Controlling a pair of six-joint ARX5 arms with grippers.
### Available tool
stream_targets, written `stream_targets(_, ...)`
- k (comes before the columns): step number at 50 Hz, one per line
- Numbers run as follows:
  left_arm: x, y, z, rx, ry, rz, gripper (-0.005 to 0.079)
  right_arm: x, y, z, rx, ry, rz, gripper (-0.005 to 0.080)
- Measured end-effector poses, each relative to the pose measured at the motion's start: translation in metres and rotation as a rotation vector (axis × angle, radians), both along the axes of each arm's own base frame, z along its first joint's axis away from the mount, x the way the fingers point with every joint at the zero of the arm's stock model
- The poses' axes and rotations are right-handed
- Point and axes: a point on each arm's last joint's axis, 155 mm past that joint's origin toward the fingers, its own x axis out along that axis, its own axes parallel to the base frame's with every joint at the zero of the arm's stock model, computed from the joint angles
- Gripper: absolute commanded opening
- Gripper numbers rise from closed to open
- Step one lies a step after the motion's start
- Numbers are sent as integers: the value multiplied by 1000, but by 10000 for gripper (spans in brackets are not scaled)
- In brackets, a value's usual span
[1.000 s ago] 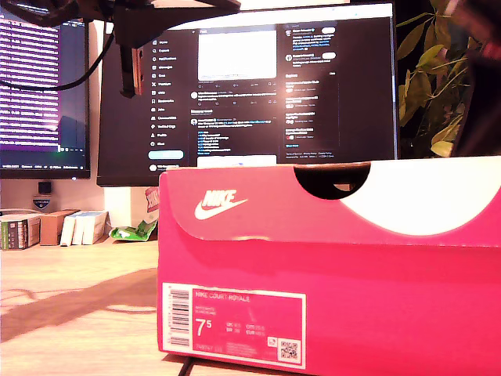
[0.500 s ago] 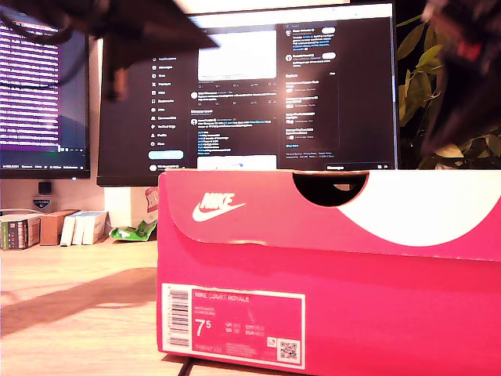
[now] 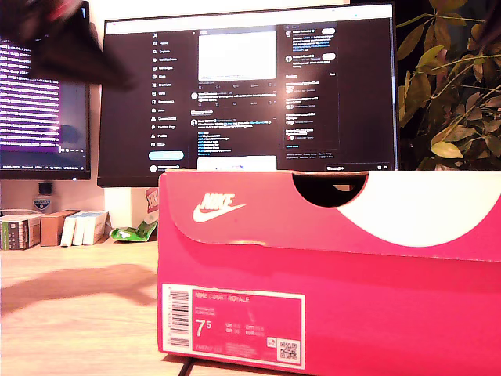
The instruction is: Close the red shoebox by pushing the lid with your left arm and holding the box in place with your right arm
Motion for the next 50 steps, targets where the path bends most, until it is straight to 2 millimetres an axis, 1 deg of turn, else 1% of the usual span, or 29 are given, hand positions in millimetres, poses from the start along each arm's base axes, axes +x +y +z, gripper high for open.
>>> stream_targets(5,8,19,1,-5,-2,51,-19,-3,-18,-5,1,-20,-57,-12)
stream_targets(9,14,34,1,-6,-5,90,-19,-6,-26,-9,9,-21,-75,-12)
stream_targets(13,18,45,4,-2,-22,117,-19,-9,-34,-10,13,-31,-97,-12)
stream_targets(17,20,55,13,-3,-58,141,-19,-14,-39,-6,21,-56,-110,-12)
stream_targets(20,18,63,24,-6,-98,159,-19,-18,-42,-3,35,-76,-123,-13)
stream_targets(23,14,69,32,-9,-132,177,-19,-22,-43,-7,49,-83,-131,-12)
stream_targets(25,10,74,34,-16,-140,195,-19,-24,-43,-12,50,-80,-132,-12)
stream_targets(30,0,82,30,-16,-177,227,-19,-28,-43,-28,65,-59,-135,-12)
stream_targets(33,-5,85,22,-29,-161,261,-19,-31,-43,-36,68,-44,-139,-12)
stream_targets(37,-6,97,9,-19,-150,351,-19,-36,-48,-44,60,-22,-166,-12)
stream_targets(38,-6,100,7,-40,-128,387,-19,-37,-49,-45,63,-19,-172,-12)
stream_targets(41,-8,105,4,-20,-162,424,-19,-41,-50,-43,67,-27,-180,-12)
stream_targets(42,-10,105,4,-61,-133,456,-19,-42,-50,-42,79,-33,-184,-12)
stream_targets(44,-10,111,5,-41,-162,495,-19,-44,-51,-39,79,-45,-187,-12)
stream_targets(45,-11,113,5,-66,-148,529,-19,-45,-51,-38,88,-48,-192,-12)
stream_targets(48,-14,119,7,-47,-187,572,-19,-49,-52,-38,99,-46,-199,-12)
stream_targets(50,-16,121,7,-67,-183,608,-19,-51,-52,-40,100,-41,-204,-12)
